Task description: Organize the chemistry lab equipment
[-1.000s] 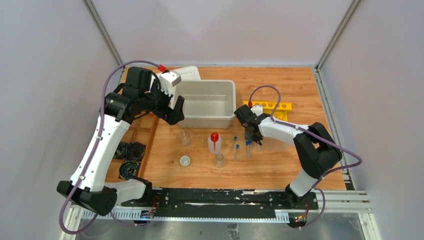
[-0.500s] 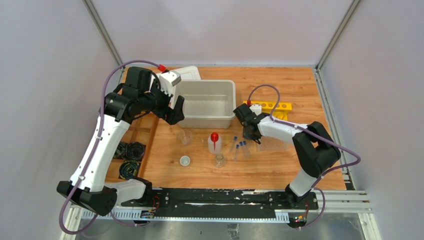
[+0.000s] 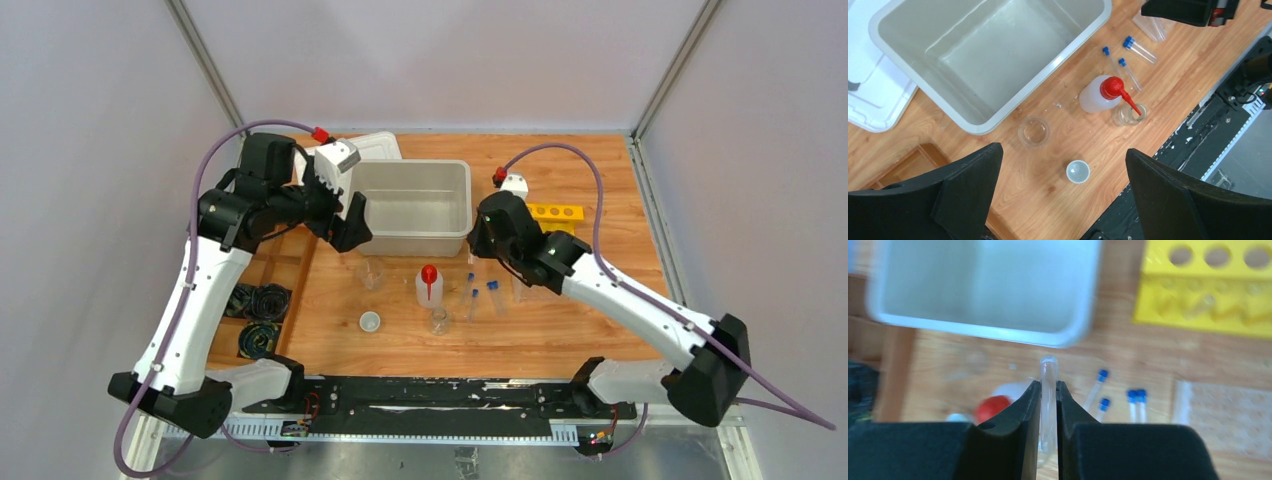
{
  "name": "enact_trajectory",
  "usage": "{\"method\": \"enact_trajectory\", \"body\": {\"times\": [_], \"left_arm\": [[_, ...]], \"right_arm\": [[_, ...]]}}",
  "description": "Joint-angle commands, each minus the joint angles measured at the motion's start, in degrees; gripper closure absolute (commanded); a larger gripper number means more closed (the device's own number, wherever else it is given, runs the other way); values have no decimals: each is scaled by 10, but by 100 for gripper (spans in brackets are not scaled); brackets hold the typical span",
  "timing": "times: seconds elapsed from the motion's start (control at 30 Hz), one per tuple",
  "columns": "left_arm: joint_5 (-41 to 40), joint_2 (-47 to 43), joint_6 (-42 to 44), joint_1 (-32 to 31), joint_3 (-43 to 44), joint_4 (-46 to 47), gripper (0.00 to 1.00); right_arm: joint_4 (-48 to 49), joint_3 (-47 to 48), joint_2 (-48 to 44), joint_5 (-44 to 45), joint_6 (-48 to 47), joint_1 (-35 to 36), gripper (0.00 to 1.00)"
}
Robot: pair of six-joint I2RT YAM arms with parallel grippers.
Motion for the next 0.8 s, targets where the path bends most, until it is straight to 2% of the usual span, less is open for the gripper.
{"method": "enact_trajectory", "body": {"times": [0.0, 0.17, 0.4, 0.77], "left_arm": [[51, -21, 5, 0, 27, 1, 0], [96, -26, 0, 0, 24, 1, 0], [142, -15, -24, 0, 39, 7, 1], [196, -21, -88, 1, 15, 71, 20]], "right_arm": [[67, 54, -44, -7, -19, 51, 100], [150, 98, -42, -8, -37, 109, 100], [227, 174, 11, -15, -40, 166, 100], [308, 190, 38, -14, -8, 201, 100]]}}
